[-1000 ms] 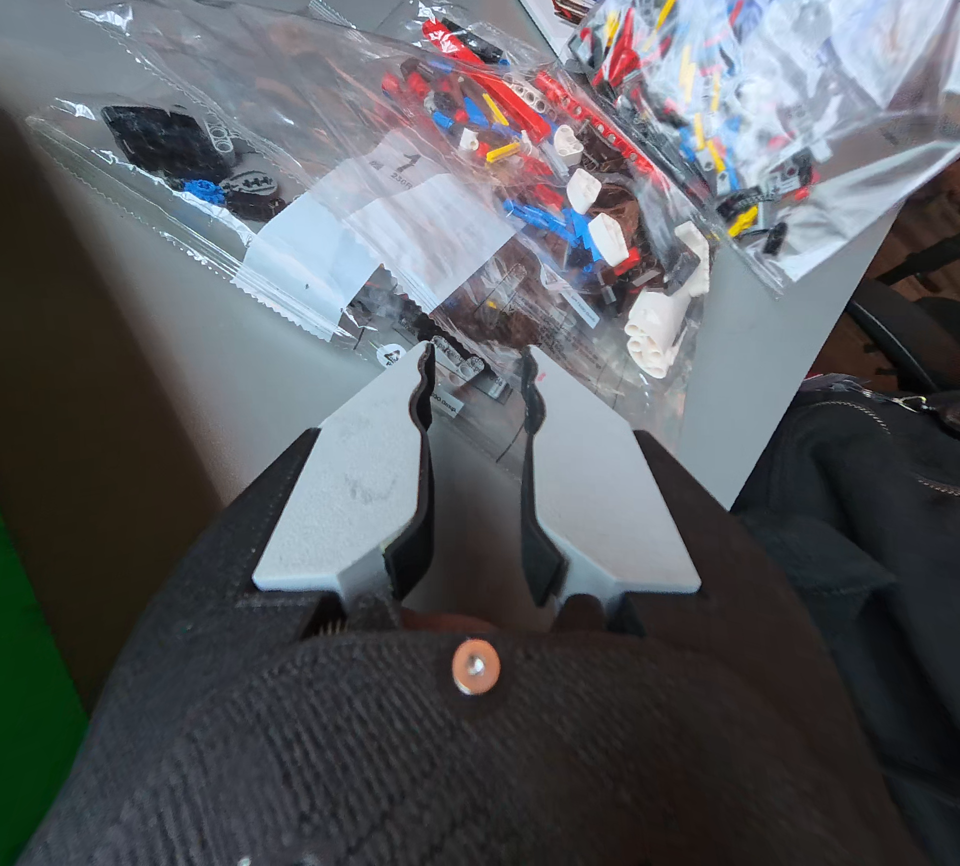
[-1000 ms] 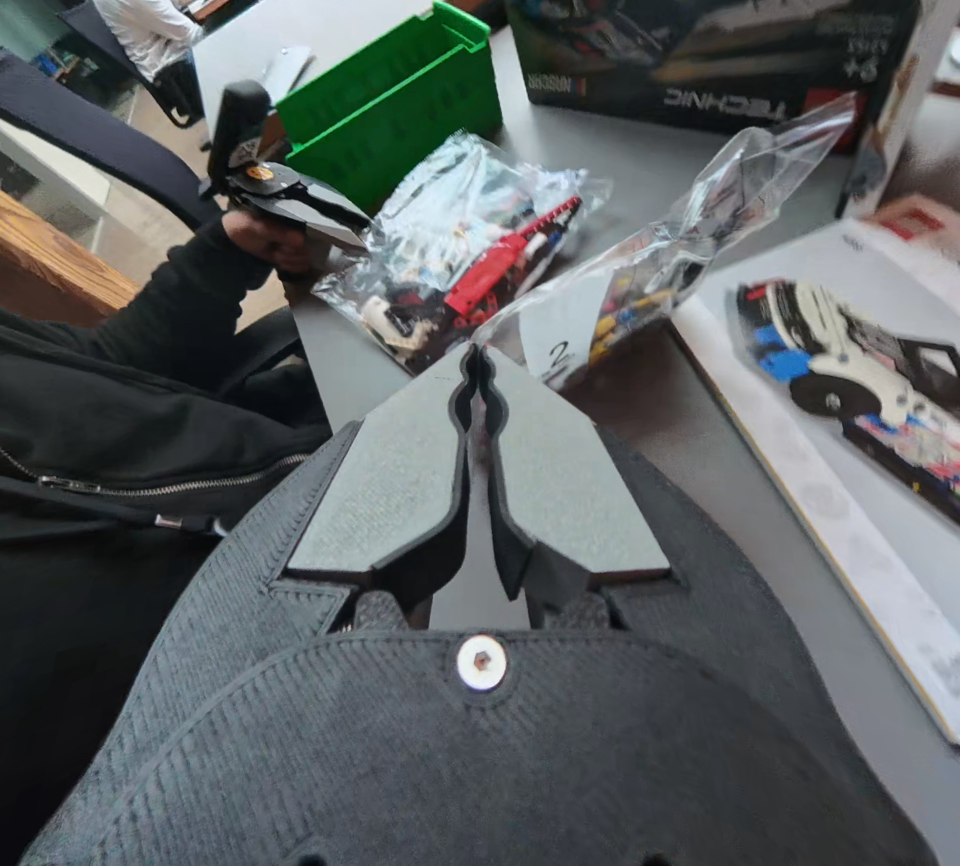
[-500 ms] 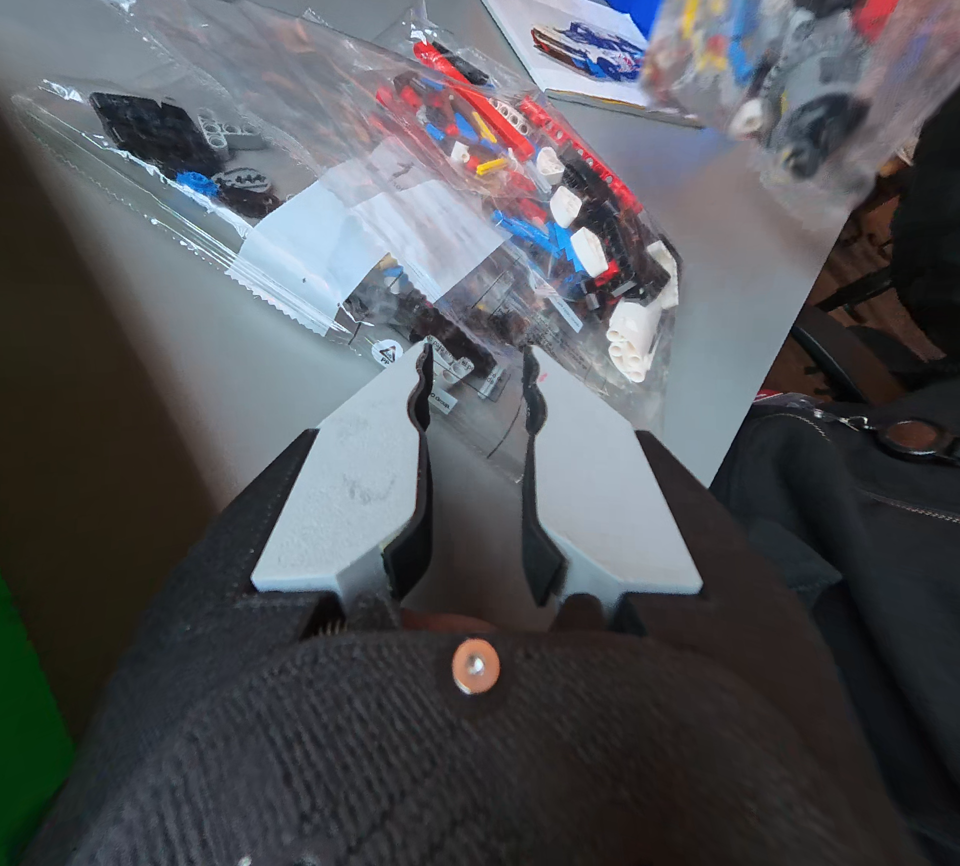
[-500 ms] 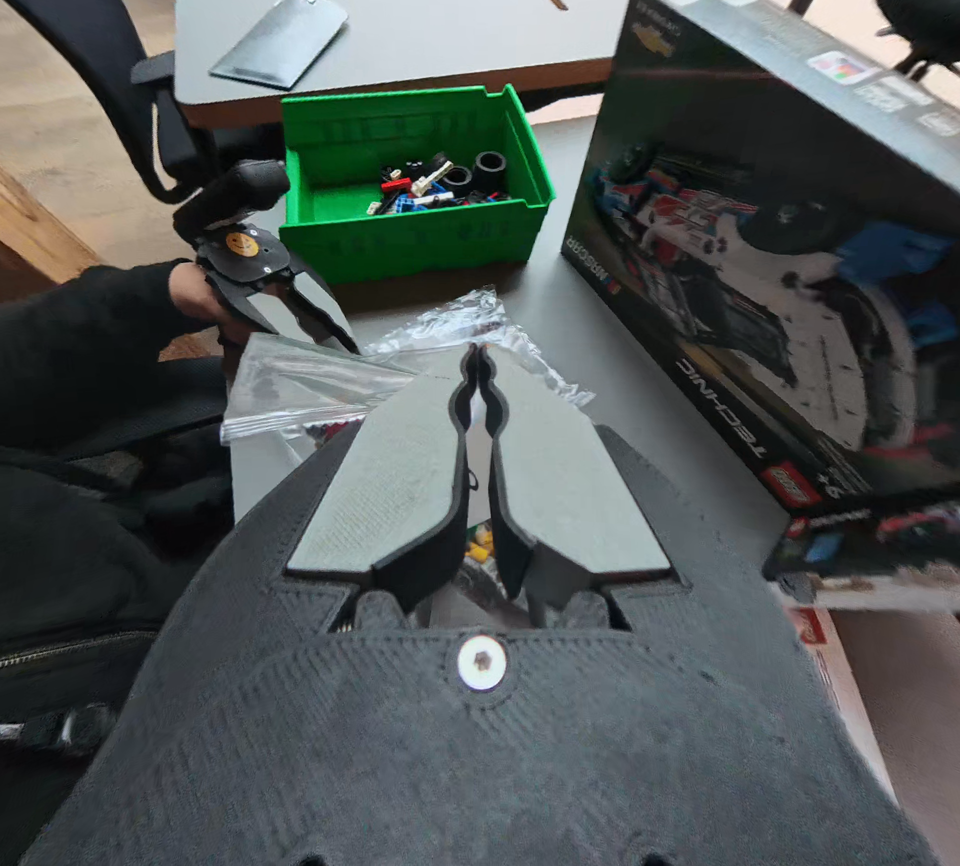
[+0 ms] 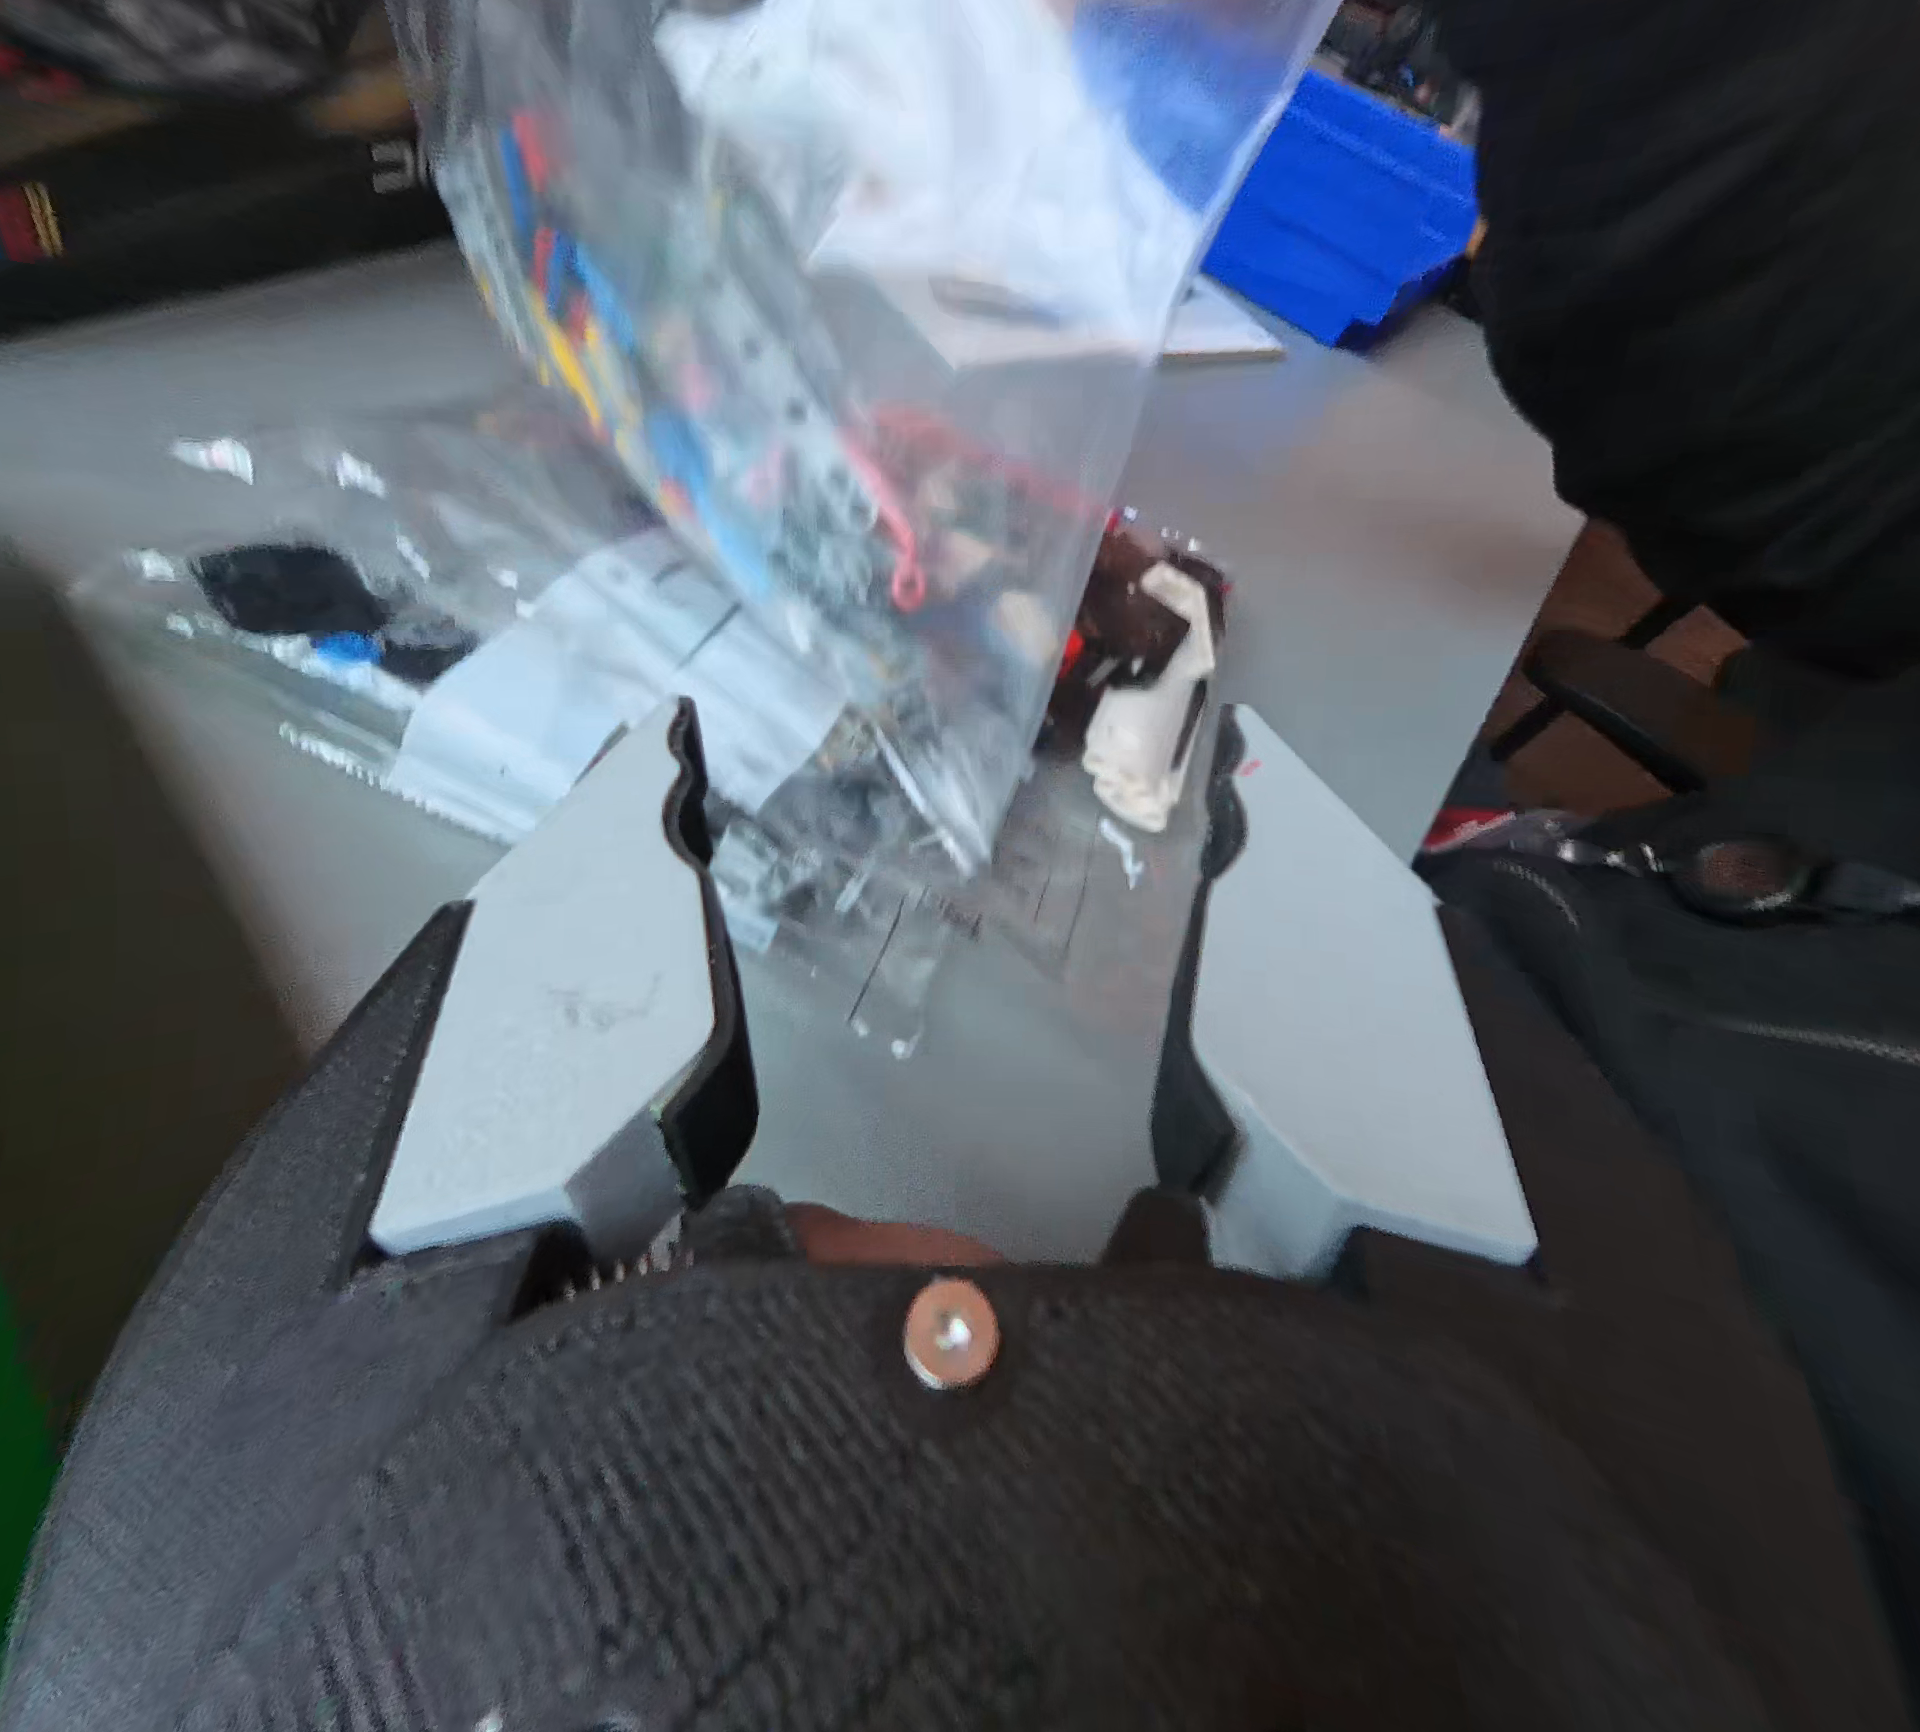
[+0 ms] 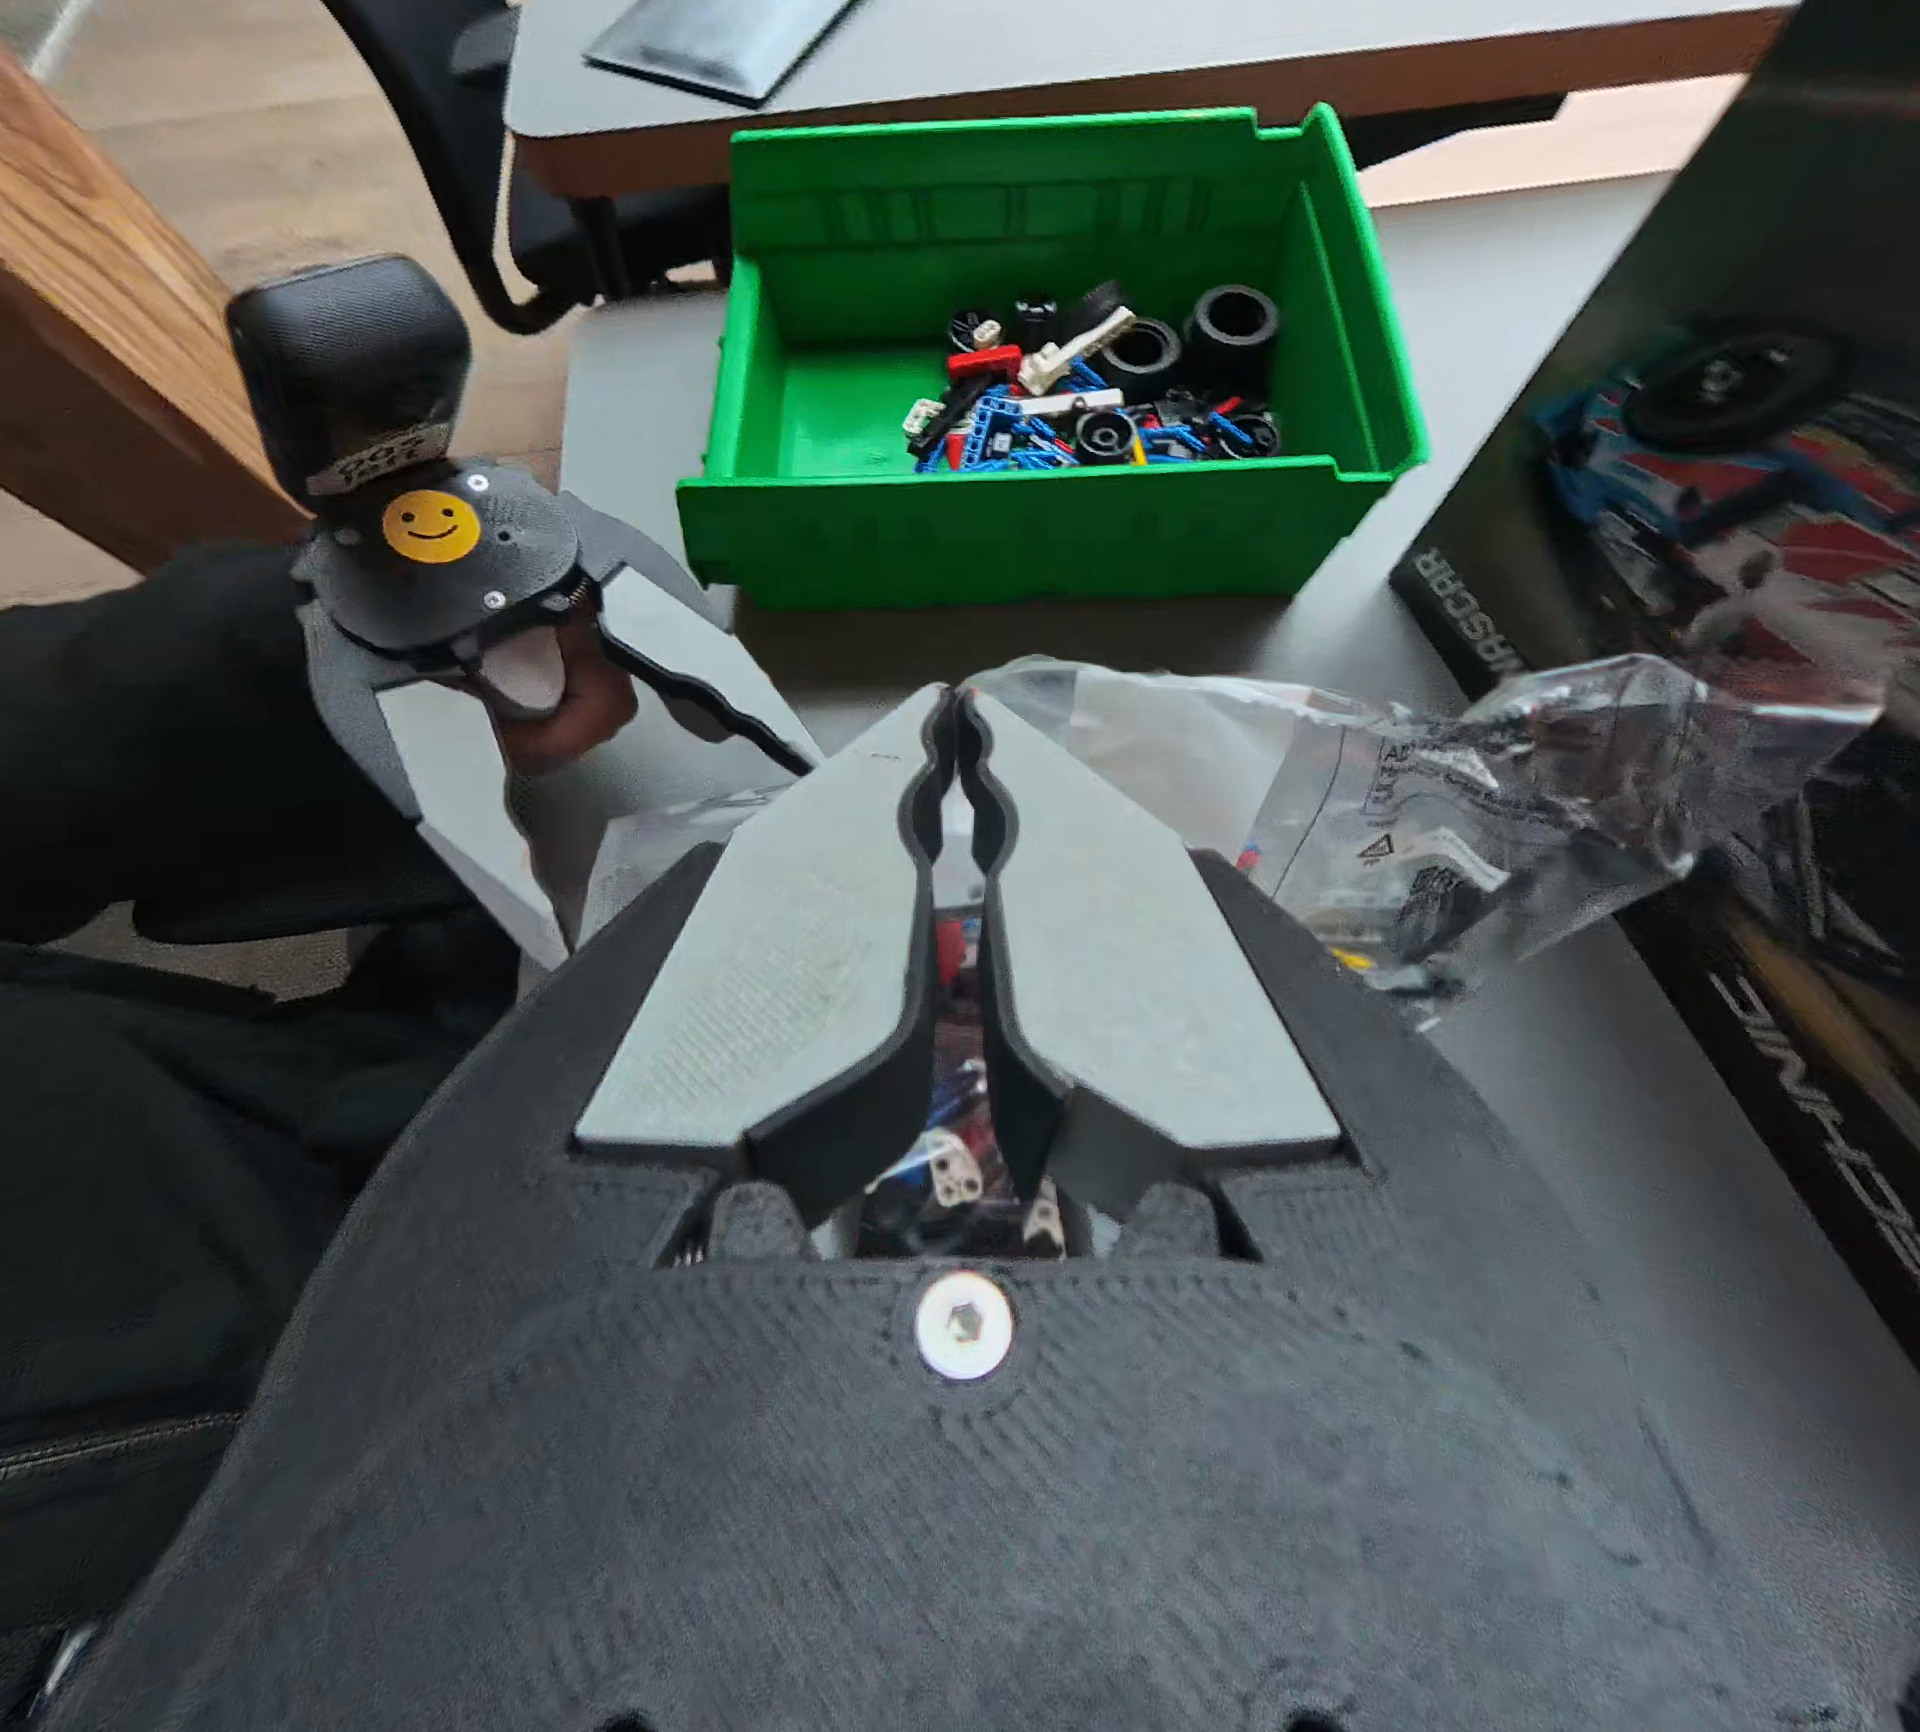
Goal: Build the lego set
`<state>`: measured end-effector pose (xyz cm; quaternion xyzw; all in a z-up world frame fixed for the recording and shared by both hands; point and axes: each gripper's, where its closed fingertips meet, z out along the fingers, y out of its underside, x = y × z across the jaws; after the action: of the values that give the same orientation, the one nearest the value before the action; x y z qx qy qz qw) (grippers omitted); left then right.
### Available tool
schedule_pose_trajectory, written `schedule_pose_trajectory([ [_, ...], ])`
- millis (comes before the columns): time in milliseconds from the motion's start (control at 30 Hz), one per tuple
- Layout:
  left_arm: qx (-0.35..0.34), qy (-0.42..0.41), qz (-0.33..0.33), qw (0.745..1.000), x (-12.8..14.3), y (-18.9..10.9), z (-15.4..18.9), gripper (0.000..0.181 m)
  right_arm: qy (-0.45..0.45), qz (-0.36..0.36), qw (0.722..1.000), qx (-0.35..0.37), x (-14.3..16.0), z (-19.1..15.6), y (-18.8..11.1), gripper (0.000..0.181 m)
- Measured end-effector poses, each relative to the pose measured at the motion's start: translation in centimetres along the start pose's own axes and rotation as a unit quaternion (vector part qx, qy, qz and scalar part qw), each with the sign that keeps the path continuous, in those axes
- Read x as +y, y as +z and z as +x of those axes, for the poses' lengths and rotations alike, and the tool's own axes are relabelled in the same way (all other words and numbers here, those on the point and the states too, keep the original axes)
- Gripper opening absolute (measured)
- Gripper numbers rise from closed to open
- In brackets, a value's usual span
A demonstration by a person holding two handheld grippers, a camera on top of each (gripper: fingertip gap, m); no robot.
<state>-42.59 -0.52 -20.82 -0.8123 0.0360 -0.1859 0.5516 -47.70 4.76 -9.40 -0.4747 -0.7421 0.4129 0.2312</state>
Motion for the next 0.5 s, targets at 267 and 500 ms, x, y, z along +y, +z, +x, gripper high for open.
schedule_pose_trajectory([
  [267,-0.154,0.014,0.042,0.987,-0.8,1.6,-3.4,0.008,-0.022,0.021,0.998,-0.05,0.2,-4.2,2.9,0.041],
  [500,-0.139,-0.035,0.003,0.99,1.7,0.2,-3.9,0.02,0.045,-0.007,0.992,0.116,14.5,3.1,-10.1,0.056],
])
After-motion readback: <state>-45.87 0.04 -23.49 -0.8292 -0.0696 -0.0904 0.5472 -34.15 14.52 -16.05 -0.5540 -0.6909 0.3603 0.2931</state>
